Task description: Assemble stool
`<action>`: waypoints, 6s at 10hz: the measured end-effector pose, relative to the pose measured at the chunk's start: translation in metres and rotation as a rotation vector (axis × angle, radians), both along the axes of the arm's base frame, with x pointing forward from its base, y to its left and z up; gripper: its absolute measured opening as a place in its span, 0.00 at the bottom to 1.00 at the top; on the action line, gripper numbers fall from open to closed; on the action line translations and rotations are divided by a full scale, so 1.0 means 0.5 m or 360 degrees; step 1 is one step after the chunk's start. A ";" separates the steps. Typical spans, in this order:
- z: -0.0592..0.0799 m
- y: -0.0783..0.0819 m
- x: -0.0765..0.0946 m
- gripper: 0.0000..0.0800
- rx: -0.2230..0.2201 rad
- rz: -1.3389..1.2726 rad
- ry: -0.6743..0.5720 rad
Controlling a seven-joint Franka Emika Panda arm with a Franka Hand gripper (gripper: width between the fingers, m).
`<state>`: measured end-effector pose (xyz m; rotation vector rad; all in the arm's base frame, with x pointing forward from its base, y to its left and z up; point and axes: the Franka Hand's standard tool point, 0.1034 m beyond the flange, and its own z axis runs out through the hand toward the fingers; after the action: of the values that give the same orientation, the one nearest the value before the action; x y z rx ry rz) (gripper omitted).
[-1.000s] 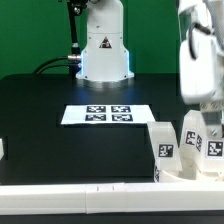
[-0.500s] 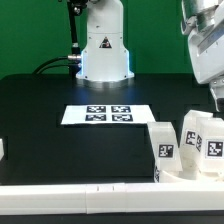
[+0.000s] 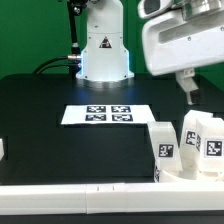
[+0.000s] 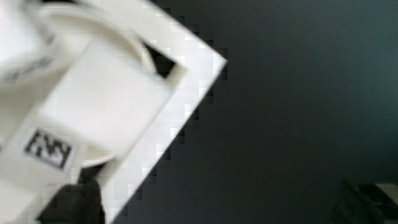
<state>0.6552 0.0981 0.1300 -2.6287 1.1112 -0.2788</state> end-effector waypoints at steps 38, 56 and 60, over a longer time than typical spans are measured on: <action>-0.121 0.044 -0.036 0.42 0.0059 -0.1373 0.0456; -0.054 0.080 -0.019 0.81 -0.0164 -0.0043 0.0175; -0.061 0.077 -0.024 0.81 -0.0346 0.0543 0.0106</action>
Offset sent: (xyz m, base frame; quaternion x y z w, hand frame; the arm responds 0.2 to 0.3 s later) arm 0.0071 -0.0019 -0.0030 -0.0838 -0.0699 -0.3041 0.9464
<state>0.6432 0.1365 0.0993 -2.9798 0.6621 -0.2531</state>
